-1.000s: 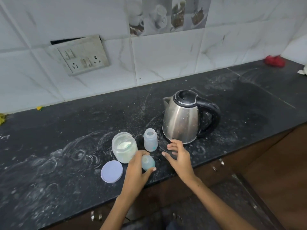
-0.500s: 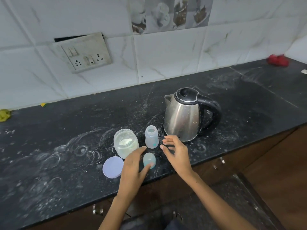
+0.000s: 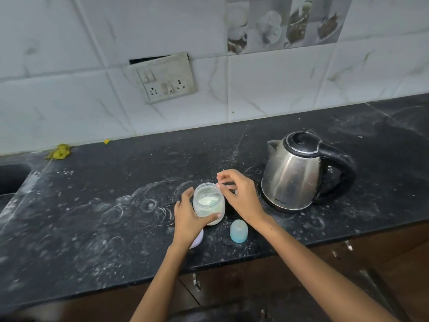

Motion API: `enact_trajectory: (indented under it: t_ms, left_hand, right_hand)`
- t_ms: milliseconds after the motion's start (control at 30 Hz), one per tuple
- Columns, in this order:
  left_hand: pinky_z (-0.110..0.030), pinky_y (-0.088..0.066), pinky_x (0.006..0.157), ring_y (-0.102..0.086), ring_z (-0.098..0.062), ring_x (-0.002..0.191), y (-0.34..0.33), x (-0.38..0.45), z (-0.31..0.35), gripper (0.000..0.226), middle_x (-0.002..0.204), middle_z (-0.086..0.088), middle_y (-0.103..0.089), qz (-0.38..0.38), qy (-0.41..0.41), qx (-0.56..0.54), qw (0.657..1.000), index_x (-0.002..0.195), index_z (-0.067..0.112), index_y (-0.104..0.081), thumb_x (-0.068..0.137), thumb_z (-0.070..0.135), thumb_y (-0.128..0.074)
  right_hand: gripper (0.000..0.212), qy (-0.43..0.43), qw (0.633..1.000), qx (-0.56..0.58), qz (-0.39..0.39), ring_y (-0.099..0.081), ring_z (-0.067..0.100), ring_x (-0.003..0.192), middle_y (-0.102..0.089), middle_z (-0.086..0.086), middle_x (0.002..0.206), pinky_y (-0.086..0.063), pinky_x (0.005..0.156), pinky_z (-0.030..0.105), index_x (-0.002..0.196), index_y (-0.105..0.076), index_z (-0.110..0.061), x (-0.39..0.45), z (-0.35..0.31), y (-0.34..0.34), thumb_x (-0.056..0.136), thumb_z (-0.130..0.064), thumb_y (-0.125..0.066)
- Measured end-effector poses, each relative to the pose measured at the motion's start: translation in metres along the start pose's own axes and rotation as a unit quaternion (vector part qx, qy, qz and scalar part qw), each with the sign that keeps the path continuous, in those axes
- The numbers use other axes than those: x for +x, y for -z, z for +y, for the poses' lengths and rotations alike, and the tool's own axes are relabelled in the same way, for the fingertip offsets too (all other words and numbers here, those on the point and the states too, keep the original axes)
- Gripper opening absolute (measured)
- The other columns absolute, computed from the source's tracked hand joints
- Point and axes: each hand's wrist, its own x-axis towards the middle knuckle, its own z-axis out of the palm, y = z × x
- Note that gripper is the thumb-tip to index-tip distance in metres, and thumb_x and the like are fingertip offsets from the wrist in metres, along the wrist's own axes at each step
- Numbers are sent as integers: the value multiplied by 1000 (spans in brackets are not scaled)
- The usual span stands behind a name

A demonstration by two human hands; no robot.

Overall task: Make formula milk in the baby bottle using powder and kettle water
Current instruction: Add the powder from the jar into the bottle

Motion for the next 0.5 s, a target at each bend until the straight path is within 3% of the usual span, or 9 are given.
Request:
enact_trajectory:
  t_ms: [100, 200, 367, 500]
  left_hand:
    - [-40, -48, 94, -58, -17, 110, -4, 5, 2, 85, 119, 6, -61, 5, -10, -36, 999, 124, 20, -48, 53, 35, -92]
    - [-28, -49, 84, -60, -11, 104, -4, 3, 6, 80, 111, 13, -63, 14, -34, -36, 999, 118, 28, -50, 51, 32, -92]
    - [-41, -41, 103, -51, -19, 120, -3, -2, 6, 86, 131, 8, -53, 7, -95, 17, 995, 131, 16, -47, 57, 25, -89]
    - [-51, -36, 108, -49, -17, 124, -2, -7, 4, 85, 137, 6, -50, -5, -103, 29, 994, 133, 12, -46, 60, 23, -87]
  right_hand:
    - [13, -3, 998, -13, -62, -67, 8, 88, -70, 1, 97, -55, 77, 18, 100, -69, -9, 9, 1, 1, 88, -4, -68]
    - [12, -17, 991, -39, -130, -69, 12, 86, -72, 3, 94, -57, 80, 26, 93, -74, -7, 14, 2, 3, 85, 0, -69]
    - [18, -17, 956, -171, -236, -70, 19, 93, -76, 5, 100, -54, 84, 35, 102, -76, -12, 18, -2, -4, 85, -10, -71]
    - [23, -18, 904, -282, -321, -65, 29, 84, -65, 7, 83, -38, 64, 29, 107, -73, -18, 14, -4, -19, 86, -9, -68]
